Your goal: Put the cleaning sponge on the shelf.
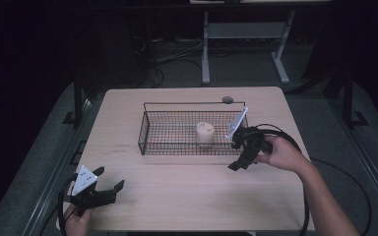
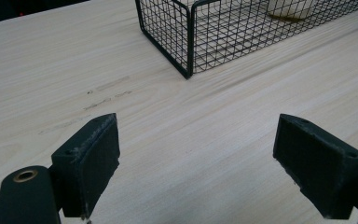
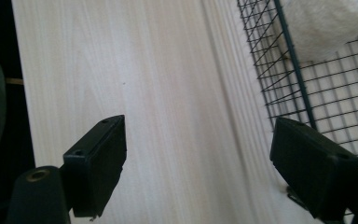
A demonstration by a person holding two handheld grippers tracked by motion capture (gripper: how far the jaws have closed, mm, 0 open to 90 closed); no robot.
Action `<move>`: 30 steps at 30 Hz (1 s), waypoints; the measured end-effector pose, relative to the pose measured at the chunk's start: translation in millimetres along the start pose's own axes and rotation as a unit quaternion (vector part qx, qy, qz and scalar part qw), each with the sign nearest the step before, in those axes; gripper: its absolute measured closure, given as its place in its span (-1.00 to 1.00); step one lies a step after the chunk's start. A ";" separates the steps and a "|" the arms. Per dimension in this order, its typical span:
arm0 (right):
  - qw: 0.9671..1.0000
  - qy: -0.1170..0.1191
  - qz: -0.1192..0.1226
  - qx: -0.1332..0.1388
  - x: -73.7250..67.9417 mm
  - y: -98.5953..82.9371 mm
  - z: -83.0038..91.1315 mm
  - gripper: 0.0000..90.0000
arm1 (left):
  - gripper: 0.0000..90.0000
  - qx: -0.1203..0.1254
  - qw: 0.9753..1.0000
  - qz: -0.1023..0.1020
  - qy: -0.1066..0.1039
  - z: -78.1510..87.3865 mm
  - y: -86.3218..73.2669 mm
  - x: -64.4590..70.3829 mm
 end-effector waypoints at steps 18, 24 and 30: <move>1.000 0.001 0.002 0.012 -15.8 -15.3 -10.6 -0.61 | -0.70 -0.002 1.000 0.000 0.001 -0.1 -0.6 0.2; 1.000 0.004 -0.006 0.022 -18.6 -22.2 -16.3 -0.61 | -0.70 0.000 1.000 0.000 0.001 0.5 -0.6 0.1; 1.000 0.008 -0.014 0.020 -23.5 -33.3 -25.5 -0.61 | -0.70 -0.001 1.000 -0.001 0.001 0.2 -0.5 0.2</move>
Point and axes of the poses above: each handheld gripper's, and its own axes: z roughly backward along the jaws, y roughly out of its top, x roughly to its right, the point moved 10 cm from there along -z, roughly forward along the jaws, and after that the axes turned 7 degrees about -x, right-handed, at the moved point
